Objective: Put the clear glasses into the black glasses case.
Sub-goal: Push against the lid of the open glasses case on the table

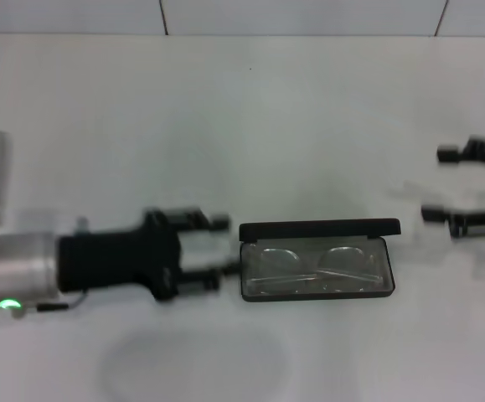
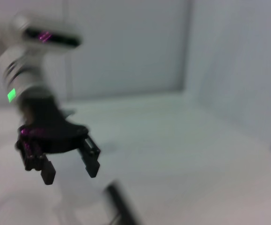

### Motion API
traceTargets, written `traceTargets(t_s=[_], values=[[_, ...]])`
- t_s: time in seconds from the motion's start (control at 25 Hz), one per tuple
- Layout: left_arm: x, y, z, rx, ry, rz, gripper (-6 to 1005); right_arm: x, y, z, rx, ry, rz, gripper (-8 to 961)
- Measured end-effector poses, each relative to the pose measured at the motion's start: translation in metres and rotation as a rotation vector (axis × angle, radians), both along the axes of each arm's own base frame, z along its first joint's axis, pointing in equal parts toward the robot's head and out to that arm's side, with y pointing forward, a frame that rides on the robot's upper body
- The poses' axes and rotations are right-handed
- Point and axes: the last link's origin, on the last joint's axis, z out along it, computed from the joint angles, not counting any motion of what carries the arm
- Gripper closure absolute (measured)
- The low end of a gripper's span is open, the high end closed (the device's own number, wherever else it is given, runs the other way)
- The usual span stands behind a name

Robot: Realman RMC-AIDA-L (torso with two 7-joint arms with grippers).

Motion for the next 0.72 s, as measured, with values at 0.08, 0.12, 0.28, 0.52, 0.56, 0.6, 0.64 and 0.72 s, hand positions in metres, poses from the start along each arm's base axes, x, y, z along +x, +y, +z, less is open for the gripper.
traceTargets(t_s=[0.08, 0.12, 0.28, 0.52, 0.56, 0.6, 0.64, 0.72], values=[[-0.003, 0.007, 0.015, 0.124, -0.083, 0.061, 339, -0.002, 0.008, 0.002, 0.054, 0.058, -0.001, 91], [-0.003, 0.007, 0.015, 0.124, -0.083, 0.061, 339, -0.005, 0.013, 0.0, 0.07, 0.076, 0.002, 91], [-0.008, 0.023, 0.033, 0.287, -0.226, 0.199, 339, -0.013, 0.032, -0.008, 0.093, 0.079, -0.007, 91], [0.007, 0.051, 0.013, 0.261, -0.21, 0.255, 339, -0.012, 0.047, -0.012, 0.143, 0.074, -0.056, 92], [0.012, 0.057, 0.004, 0.232, -0.18, 0.255, 339, -0.012, 0.049, -0.012, 0.155, 0.078, -0.064, 92], [0.016, 0.06, -0.001, 0.211, -0.158, 0.25, 339, -0.01, 0.051, -0.011, 0.174, 0.083, -0.08, 92], [0.022, 0.065, -0.009, 0.183, -0.126, 0.242, 339, -0.009, 0.052, -0.01, 0.186, 0.089, -0.092, 93], [0.031, 0.071, -0.018, 0.148, -0.079, 0.228, 339, -0.004, 0.052, -0.009, 0.206, 0.097, -0.12, 93]])
